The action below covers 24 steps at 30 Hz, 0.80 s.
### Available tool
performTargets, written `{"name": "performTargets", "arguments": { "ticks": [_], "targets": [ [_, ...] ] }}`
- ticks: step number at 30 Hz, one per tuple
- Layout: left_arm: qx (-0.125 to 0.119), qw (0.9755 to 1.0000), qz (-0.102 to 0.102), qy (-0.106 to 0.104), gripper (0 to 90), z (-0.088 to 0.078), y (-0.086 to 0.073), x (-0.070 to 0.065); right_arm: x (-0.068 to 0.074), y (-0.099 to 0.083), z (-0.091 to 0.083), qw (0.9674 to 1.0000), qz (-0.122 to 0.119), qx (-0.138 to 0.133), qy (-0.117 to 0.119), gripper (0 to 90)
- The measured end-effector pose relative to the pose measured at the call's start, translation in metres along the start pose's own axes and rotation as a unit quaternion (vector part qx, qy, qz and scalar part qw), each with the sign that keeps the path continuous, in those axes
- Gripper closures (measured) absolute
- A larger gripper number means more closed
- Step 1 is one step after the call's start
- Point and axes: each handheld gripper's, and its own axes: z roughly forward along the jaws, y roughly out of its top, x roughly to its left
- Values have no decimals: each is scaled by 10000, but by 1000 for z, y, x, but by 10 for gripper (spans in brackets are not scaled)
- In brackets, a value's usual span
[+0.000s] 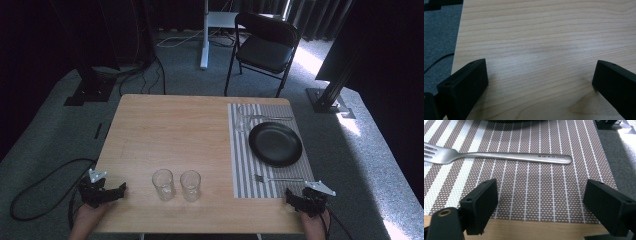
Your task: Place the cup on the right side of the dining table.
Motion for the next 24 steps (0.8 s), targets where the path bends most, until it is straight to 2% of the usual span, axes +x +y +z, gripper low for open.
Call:
{"name": "performTargets", "arguments": {
  "ticks": [24],
  "targets": [
    [6, 10000, 9, -2, 6, 0, 0, 0, 0, 1, 1, 10000, -18, 22, 1, 116]
  ]
}}
